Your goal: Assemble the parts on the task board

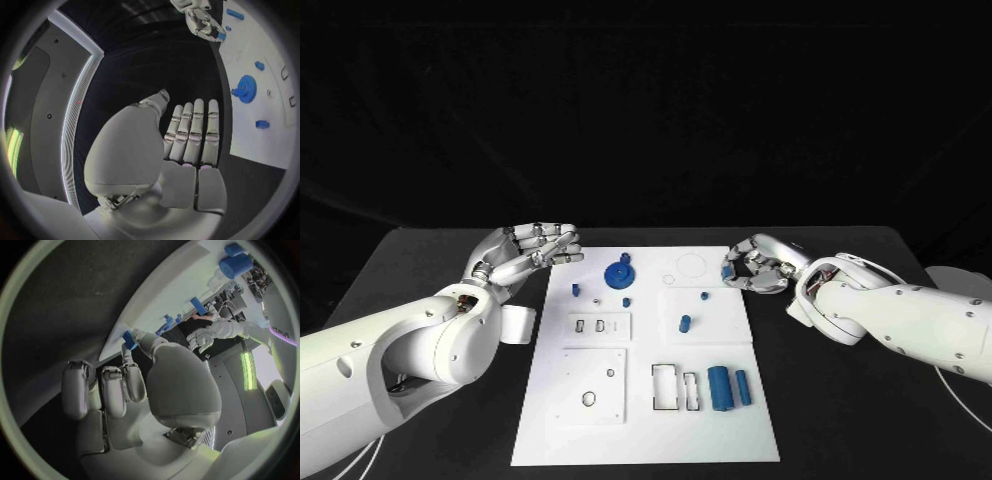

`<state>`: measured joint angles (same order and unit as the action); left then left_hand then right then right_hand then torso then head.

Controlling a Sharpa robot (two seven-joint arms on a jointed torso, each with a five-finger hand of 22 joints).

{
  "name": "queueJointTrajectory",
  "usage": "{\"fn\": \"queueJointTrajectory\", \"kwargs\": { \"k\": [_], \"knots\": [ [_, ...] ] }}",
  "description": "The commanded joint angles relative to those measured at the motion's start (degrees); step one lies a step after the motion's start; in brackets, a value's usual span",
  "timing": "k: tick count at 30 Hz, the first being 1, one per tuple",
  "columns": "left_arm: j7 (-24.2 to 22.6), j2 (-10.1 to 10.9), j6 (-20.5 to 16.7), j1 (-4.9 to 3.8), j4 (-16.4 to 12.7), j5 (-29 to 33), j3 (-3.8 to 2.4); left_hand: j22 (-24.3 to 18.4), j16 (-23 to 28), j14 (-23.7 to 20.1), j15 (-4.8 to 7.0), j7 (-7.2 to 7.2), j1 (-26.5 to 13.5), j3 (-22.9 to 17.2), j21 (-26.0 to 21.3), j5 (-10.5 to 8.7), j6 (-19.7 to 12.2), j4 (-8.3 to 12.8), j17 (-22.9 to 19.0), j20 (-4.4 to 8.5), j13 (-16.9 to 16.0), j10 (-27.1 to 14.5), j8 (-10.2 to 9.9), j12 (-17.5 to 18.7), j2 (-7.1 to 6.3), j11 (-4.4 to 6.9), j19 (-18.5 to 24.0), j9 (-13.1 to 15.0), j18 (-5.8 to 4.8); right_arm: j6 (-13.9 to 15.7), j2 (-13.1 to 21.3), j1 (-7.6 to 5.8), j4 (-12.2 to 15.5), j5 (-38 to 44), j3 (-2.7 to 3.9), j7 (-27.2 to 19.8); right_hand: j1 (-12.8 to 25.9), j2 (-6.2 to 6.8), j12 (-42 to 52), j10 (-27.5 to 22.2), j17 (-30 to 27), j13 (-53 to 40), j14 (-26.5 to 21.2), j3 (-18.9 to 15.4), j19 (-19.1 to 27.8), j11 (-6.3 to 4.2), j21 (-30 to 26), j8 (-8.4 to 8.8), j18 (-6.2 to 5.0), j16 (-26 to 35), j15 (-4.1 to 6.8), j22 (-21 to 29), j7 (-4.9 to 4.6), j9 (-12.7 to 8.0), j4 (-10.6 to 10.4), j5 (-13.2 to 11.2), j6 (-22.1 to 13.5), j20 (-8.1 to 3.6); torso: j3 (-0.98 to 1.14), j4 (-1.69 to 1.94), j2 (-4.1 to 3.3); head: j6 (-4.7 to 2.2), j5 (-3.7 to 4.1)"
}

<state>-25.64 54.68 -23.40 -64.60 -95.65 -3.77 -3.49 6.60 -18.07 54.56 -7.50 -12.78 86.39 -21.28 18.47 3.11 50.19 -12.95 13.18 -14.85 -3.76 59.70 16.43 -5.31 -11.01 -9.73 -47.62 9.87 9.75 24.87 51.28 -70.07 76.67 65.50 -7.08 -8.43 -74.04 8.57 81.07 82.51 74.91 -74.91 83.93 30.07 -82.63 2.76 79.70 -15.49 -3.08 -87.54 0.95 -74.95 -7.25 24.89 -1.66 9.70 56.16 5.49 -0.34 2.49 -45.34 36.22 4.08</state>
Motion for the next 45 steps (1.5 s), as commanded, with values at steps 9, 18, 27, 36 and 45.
{"fn": "queueJointTrajectory", "kwargs": {
  "k": [9, 18, 27, 36, 45],
  "knots": [
    [-0.17, -0.12, 1.09, -0.02, 0.69, 0.13, -0.02, -0.07, 0.24, 0.07, -0.34, -0.28, -0.07, -0.42, -0.31, -0.15, -0.18, -0.09, 0.07, 0.01, 0.00, 0.04, -0.34, 0.25, -0.32, -0.37, -0.37, -0.07, 0.76, 4.95, 1.37, -0.37, 6.05, 0.02, 0.21, 5.18, -0.44, -1.21, 0.45, 0.21, 8.93, -5.84, 4.67, 0.85, -0.48, -0.34, 0.69, -0.56, 0.34, -0.50, 0.44, -7.09, 0.23, 0.47, 0.28, -0.64, 0.24, -0.54, -0.05, -0.07, 0.21, -0.10, -0.36],
    [0.05, -0.79, 1.32, -0.02, 2.10, 0.14, 0.03, -0.09, 0.27, 0.08, -0.34, -0.27, -0.06, -0.49, -0.31, -0.15, -0.17, -0.04, 0.09, 0.01, -0.01, 0.07, -0.35, 0.30, -0.32, -0.36, -0.38, -0.08, 0.76, 6.31, -0.91, -1.33, 12.32, 2.42, 0.29, 12.60, -0.24, -2.19, 0.21, 0.07, 9.05, -5.63, 4.71, 1.79, -0.61, -0.33, 0.78, -0.80, 0.38, -0.54, 0.47, -7.23, 0.17, 0.68, 0.38, -0.29, -0.24, -0.66, -0.20, -0.10, 0.71, 0.10, -0.90],
    [0.10, -1.91, 1.53, -0.01, 3.43, 0.14, 0.14, -0.09, 0.27, 0.08, -0.34, -0.27, -0.06, -0.49, -0.31, -0.15, -0.17, -0.04, 0.09, 0.01, -0.01, 0.07, -0.35, 0.30, -0.32, -0.36, -0.38, -0.08, 0.76, 5.59, -7.15, -1.38, 13.18, 5.77, 0.26, 16.63, -0.03, -2.24, 0.20, 0.06, 9.00, -5.63, 4.71, 1.99, -0.67, -0.27, 0.83, -0.84, 0.39, -0.52, 0.45, -7.30, 0.08, 0.75, 0.47, 0.15, -0.54, -0.67, -0.62, 0.18, 1.38, 1.02, -2.12],
    [0.12, -2.89, 1.56, -0.02, 4.60, 0.14, 0.21, -0.11, 0.31, 0.08, -0.34, -0.24, -0.04, -0.55, -0.32, -0.15, -0.15, 0.01, 0.11, 0.00, -0.01, 0.11, -0.36, 0.34, -0.31, -0.35, -0.38, -0.08, 0.76, 3.62, -13.58, -0.67, 12.16, 10.50, -0.04, 18.75, 0.90, -2.22, 0.05, -0.08, 8.96, -5.50, 4.70, 2.15, -0.80, -0.11, 0.97, -1.02, 0.45, -0.50, 0.32, -7.49, -0.08, 0.95, 0.30, 1.65, -1.02, -0.60, -1.08, 0.37, 1.73, 1.83, -3.49],
    [0.17, -3.28, 1.60, -0.03, 4.77, 0.14, 0.22, -0.11, 0.31, 0.08, -0.34, -0.24, -0.04, -0.55, -0.32, -0.15, -0.15, 0.01, 0.11, 0.00, -0.01, 0.11, -0.36, 0.34, -0.31, -0.35, -0.38, -0.08, 0.76, 1.49, -17.57, 0.99, 10.56, 14.05, -0.50, 20.47, 1.25, -2.25, 0.08, -0.05, 9.02, -5.54, 4.72, 2.09, -0.80, -0.12, 0.94, -1.18, 0.44, -0.52, 0.31, -7.48, -0.04, 1.04, 0.15, 1.67, -0.96, -0.59, -1.03, 0.43, 1.73, 2.28, -4.27]
  ]
}}
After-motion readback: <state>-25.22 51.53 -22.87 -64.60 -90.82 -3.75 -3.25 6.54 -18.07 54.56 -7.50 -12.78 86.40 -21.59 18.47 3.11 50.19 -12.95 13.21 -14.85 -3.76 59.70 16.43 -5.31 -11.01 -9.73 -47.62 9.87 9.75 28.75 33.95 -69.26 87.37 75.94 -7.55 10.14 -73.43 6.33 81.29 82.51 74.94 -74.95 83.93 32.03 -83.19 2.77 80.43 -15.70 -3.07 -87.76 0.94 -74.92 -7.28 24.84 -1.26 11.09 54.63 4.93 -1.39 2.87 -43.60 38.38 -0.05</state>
